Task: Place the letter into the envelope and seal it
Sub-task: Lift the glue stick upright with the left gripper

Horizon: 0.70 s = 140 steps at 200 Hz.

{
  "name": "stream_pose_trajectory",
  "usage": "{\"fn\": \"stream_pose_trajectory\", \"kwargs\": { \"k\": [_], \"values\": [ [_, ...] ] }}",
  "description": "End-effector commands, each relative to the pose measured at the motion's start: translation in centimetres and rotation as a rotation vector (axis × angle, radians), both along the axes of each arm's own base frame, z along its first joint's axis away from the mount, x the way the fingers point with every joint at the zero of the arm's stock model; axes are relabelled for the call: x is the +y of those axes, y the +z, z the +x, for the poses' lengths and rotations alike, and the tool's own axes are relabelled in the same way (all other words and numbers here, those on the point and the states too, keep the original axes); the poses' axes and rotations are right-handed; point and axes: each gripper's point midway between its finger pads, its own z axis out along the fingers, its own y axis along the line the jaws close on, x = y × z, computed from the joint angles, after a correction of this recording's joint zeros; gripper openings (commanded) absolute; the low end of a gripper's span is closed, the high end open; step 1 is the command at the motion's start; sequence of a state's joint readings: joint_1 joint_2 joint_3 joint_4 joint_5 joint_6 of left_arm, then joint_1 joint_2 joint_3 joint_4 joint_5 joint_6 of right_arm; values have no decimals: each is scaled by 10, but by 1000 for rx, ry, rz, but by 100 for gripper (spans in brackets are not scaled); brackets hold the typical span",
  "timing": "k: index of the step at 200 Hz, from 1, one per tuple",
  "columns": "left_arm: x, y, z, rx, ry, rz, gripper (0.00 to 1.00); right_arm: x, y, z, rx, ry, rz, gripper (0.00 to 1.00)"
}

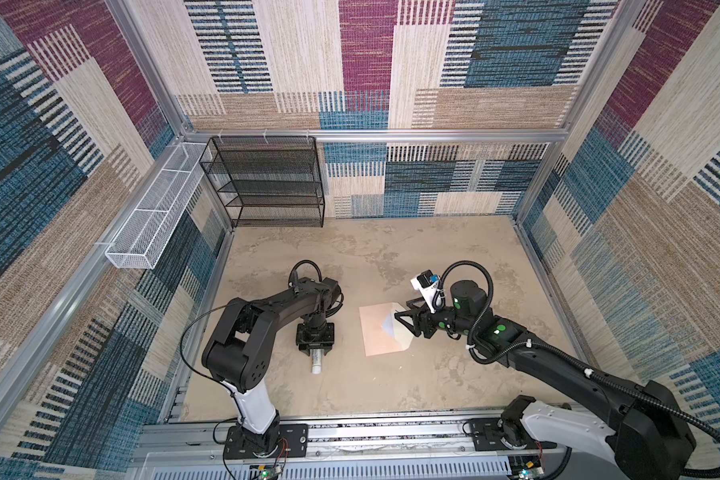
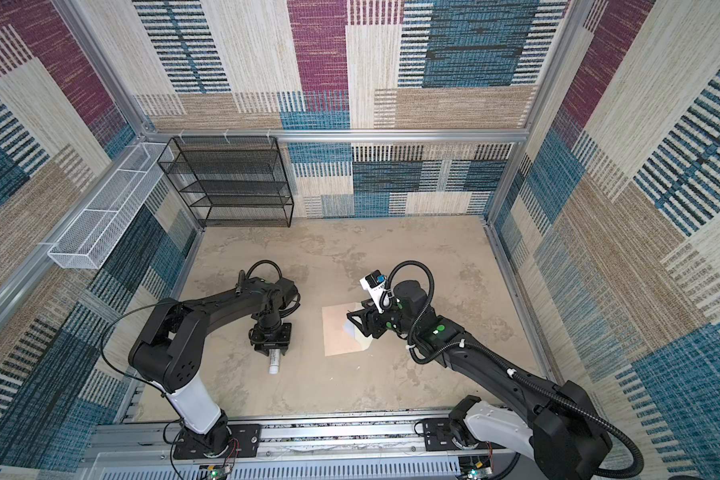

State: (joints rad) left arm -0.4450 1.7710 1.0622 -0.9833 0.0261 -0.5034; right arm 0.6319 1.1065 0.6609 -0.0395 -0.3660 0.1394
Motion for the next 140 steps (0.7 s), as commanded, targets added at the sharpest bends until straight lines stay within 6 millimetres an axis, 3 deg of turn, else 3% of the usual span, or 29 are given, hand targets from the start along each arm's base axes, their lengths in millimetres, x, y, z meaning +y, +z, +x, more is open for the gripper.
{"fn": "stream_pose_trajectory", "kwargs": {
  "k": [1, 63, 119, 140],
  "values": [
    [-3, -13, 17, -73, 30, -3, 47, 1, 6, 2, -9, -9, 7, 66],
    [3, -16, -14, -19, 34, -27, 38, -2, 7, 1, -5, -20, 8, 66],
    [3, -24, -14, 14, 25, -14, 37, -3, 10, 0, -3, -24, 16, 65],
    [2, -24, -18, 24, 26, -21, 42, -4, 12, 0, -8, -29, 15, 66]
  ]
}}
